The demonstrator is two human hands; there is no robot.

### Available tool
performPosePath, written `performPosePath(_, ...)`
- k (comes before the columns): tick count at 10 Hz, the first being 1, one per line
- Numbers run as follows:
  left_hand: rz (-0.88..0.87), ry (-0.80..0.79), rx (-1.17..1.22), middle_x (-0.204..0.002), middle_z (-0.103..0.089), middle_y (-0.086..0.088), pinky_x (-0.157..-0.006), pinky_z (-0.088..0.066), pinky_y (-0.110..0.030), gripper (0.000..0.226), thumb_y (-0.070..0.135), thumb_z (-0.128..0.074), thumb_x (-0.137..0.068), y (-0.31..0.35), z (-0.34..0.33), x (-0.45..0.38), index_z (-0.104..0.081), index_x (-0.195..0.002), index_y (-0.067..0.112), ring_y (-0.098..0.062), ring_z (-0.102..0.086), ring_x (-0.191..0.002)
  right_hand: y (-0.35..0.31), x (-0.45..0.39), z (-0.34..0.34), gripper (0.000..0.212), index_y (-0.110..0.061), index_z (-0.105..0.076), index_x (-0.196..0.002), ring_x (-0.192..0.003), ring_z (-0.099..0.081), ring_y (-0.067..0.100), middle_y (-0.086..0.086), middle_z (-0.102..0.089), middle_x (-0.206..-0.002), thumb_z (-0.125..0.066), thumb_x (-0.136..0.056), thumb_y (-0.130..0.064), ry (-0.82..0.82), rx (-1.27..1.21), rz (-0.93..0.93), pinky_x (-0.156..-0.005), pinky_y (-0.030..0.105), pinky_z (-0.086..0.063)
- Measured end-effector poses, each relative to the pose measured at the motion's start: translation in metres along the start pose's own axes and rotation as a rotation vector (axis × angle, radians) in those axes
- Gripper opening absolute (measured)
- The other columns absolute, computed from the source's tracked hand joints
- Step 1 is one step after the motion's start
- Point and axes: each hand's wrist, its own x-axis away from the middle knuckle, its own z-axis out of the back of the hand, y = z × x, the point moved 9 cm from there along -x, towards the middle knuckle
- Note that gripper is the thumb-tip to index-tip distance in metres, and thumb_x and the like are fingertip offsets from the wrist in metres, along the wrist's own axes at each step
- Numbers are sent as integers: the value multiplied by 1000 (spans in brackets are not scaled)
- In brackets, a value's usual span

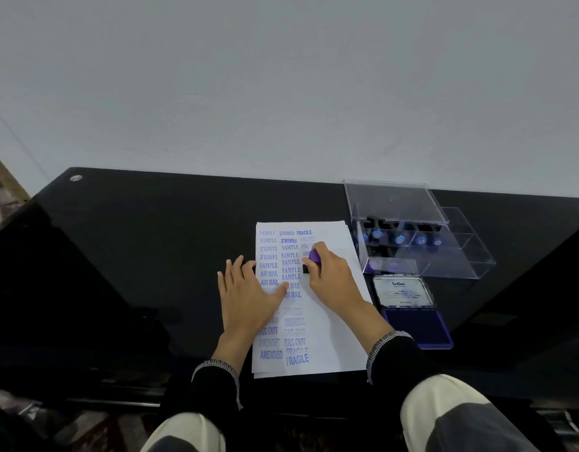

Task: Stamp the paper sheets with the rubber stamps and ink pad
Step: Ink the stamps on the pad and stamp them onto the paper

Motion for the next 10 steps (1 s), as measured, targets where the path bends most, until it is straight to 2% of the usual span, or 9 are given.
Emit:
performPosePath(1, 4, 2, -6, -158, -23, -6, -120, -2, -43, 85, 70, -56, -81, 0, 0, 0, -34, -142, 16, -25, -9, -150, 1, -9, -1, 11, -15, -42, -95, -65, -50, 15, 2, -55, -80, -50, -98, -23, -53, 7, -33, -54, 18, -39)
performPosePath(2, 9, -4, -9, -158, -23, -6, -120, -2, -42, 85, 70, -55, -81, -1, 0, 0, -33, -143, 16, -25, -9, -150, 3, -17, -2, 15, -12, -46, -104, -73, -56, 19, 5, -58, -88, -49, -99, -25, -100, 20, -74, -64, 28, -47)
performPosePath(3, 12, -10, -14, -159, -22, -6, -120, -2, -42, 85, 71, -55, -81, -1, -1, 0, -33, -143, 16, -25, -9, -150, 6, -18, -4, 15, -12, -46, -106, -73, -56, 17, 5, -59, -90, -49, -99, -26, -106, 18, -88, -63, 25, -47)
performPosePath(4, 9, -6, -12, -158, -23, -6, -120, -2, -42, 86, 70, -55, -81, -1, -1, 0, -33, -143, 16, -25, -9, -150, 4, -11, -3, 10, -15, -44, -99, -68, -54, 15, 2, -57, -85, -49, -99, -24, -70, -1, -53, -56, 17, -41)
performPosePath(5, 8, -2, -6, -158, -24, -6, -120, -2, -42, 86, 70, -56, -80, -1, -1, 0, -34, -142, 16, -25, -10, -150, 2, -2, -2, 10, -16, -42, -94, -68, -53, 18, 0, -56, -81, -50, -98, -21, -11, -19, -9, -54, 15, -37)
performPosePath(7, 7, -2, -8, -158, -24, -5, -120, -2, -42, 86, 71, -55, -80, -1, -1, 0, -33, -142, 16, -25, -10, -150, 1, -4, -2, 11, -17, -41, -94, -66, -53, 17, 2, -57, -81, -50, -98, -21, -26, -5, -13, -57, 23, -42)
performPosePath(9, 15, -10, -18, -158, -23, -4, -120, -2, -42, 85, 71, -54, -81, 0, 0, 0, -32, -143, 17, -24, -9, -150, 7, -17, -5, 15, -12, -46, -106, -75, -59, 21, 7, -61, -92, -49, -99, -25, -94, 19, -82, -69, 35, -53)
performPosePath(10, 5, 0, -10, -158, -24, -5, -120, -2, -42, 85, 70, -55, -81, 0, 1, 1, -33, -142, 16, -25, -9, -150, 5, -14, -3, 14, -11, -46, -100, -70, -57, 22, 6, -59, -84, -50, -99, -24, -61, 13, -57, -63, 34, -49)
